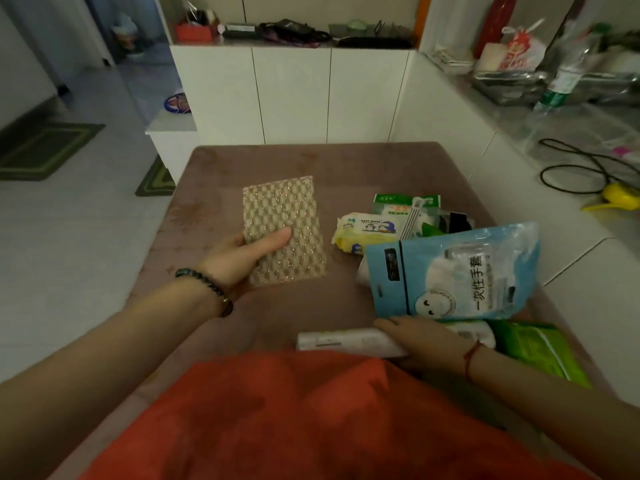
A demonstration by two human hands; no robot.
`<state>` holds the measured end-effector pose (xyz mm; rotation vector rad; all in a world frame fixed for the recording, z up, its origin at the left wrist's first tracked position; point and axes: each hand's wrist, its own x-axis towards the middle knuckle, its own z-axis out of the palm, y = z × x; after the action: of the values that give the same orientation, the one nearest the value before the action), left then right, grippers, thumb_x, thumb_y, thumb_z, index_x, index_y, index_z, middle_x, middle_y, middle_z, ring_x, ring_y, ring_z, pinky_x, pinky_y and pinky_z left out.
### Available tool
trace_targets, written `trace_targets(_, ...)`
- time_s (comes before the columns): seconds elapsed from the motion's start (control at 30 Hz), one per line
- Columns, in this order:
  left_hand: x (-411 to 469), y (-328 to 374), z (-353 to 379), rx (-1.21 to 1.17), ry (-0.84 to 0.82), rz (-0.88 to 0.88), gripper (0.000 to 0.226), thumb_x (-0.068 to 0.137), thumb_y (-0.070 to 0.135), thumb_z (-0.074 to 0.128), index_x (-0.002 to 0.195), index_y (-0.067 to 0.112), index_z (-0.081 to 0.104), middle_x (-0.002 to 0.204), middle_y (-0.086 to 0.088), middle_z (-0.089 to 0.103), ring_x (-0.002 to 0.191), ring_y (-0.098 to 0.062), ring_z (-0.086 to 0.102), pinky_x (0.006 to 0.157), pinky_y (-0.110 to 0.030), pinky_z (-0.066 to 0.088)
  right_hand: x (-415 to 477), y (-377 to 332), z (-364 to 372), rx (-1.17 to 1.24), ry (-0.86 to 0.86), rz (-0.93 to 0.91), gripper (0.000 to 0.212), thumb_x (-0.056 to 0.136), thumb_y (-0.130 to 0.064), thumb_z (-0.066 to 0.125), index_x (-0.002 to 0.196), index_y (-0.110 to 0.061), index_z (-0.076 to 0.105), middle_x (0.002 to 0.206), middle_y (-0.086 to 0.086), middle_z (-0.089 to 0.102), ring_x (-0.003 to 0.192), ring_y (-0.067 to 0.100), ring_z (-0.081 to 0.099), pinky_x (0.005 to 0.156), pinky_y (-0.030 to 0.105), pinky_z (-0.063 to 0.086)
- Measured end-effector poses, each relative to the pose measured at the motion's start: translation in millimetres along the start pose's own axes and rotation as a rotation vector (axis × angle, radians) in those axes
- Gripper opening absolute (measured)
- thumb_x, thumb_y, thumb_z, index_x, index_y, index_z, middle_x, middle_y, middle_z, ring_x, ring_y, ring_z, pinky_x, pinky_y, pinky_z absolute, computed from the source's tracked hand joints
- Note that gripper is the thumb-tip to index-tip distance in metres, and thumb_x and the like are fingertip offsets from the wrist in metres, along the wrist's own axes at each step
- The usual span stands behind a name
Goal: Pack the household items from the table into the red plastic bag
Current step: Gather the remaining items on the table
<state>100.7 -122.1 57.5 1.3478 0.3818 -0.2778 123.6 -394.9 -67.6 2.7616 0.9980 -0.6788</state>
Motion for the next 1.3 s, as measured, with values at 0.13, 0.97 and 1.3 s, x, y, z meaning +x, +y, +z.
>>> trace_targets(0.13,-68,7,11,-0.056,-0.063,0.088,0.038,0.053,0.035,0.072,0.089,0.021,0.073,0.081,0.003,0.077,0.07,-0.009,0.073,0.053,-0.021,0.056,-27,-3,-43,0.014,0.261,-0.017,0.066,0.079,-0.037,0.063,0.136,-0.026,0.032,0.13,0.002,0.052,0.113,0.02,0.053,0.089,0.031,0.046)
trace_targets(0.97,-230,-103,-43,0.564,0.382,0.324,0.022,0.079,0.009,0.067,0.098,0.001,0.059,0.074,0.003,0.072,0.058,0.011,0.06,0.053,-0.012,0.05,-206,-188,-62,0.838,0.756,-0.5,0.061,0.064,-0.042,0.076,0.115,-0.024,0.047,0.097,-0.005,0.062,0.086,0.006,0.057,0.072,0.021,0.047)
trace_targets(1.3,-223,-93,-54,1.35,0.336,0.165,0.049,0.088,0.051,0.045,0.114,0.01,0.05,0.111,-0.011,0.065,0.103,-0.026,0.059,0.086,-0.029,0.045,-160,-174,-14,-0.064,0.46,-0.219,0.074,0.081,-0.065,0.043,0.144,-0.04,0.013,0.142,-0.009,0.039,0.129,0.015,0.038,0.102,0.032,0.034)
